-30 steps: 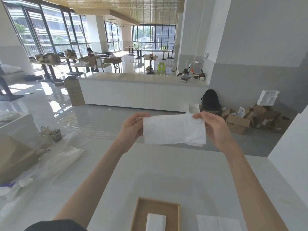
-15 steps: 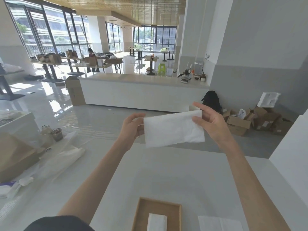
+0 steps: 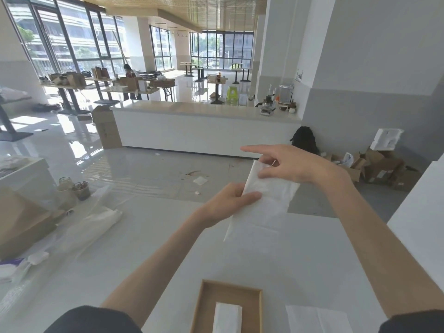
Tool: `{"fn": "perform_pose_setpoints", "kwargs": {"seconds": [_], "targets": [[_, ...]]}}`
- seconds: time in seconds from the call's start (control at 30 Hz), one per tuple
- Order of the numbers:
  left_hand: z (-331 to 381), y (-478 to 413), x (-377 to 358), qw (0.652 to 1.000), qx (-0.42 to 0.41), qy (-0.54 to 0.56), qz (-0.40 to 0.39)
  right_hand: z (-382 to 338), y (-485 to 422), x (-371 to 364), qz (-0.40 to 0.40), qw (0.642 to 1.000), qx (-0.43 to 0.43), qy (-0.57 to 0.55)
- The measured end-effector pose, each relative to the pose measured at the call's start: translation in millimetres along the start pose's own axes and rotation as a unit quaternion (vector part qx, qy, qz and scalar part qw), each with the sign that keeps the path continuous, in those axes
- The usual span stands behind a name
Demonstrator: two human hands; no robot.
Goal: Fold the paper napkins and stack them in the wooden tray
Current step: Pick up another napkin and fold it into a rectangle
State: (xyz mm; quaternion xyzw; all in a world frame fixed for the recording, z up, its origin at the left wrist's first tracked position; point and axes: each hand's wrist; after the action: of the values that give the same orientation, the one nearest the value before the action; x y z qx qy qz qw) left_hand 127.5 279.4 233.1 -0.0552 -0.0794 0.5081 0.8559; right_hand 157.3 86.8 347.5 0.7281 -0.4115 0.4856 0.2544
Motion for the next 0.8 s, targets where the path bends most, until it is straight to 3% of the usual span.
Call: {"fn": "perform_pose_setpoints", "kwargs": {"seconds": [0.07, 0.17, 0.2, 0.3, 0.5, 0.8], "targets": [[0.2, 0.2, -2.8, 0.998, -0.003, 0.052, 0.029, 2.5, -1.0, -1.0, 0.074, 0.996, 0.009, -0.058], [3.4, -0.6, -1.0, 0.99, -0.018, 0.11, 0.085, 14.1, 5.5, -17.1, 0.232, 0.947, -0.024, -0.22], [4.5, 0.1, 0.8, 0.986, -0.025, 0.131, 0.101, 17.2, 9.1, -26.6, 0.232, 0.928, -0.052, -0.285], [5.8, 2.4, 5.6, 0.978, -0.027, 0.161, 0.13, 22.8, 17.9, -59.7, 0.123, 0.885, -0.117, -0.433], [4.0, 2.9, 9.6, 0.981, -0.005, 0.118, 0.153, 29.9, 8.5, -89.2, 0.166, 0.848, -0.116, -0.49], [1.1, 4.4, 27.9, 0.98, -0.015, 0.077, 0.183, 46.0, -5.8, -89.5, 0.143, 0.825, -0.096, -0.539]]}}
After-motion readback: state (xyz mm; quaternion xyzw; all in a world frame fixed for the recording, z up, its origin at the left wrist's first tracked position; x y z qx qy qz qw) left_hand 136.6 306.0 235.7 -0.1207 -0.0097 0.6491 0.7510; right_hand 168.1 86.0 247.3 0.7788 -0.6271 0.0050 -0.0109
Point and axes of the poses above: each hand's wrist, its own y-axis away from the middle knuckle, its own x-axis out of the back of the hand, z = x × y, and after that the axes turned 5 degrees about -x, right-handed
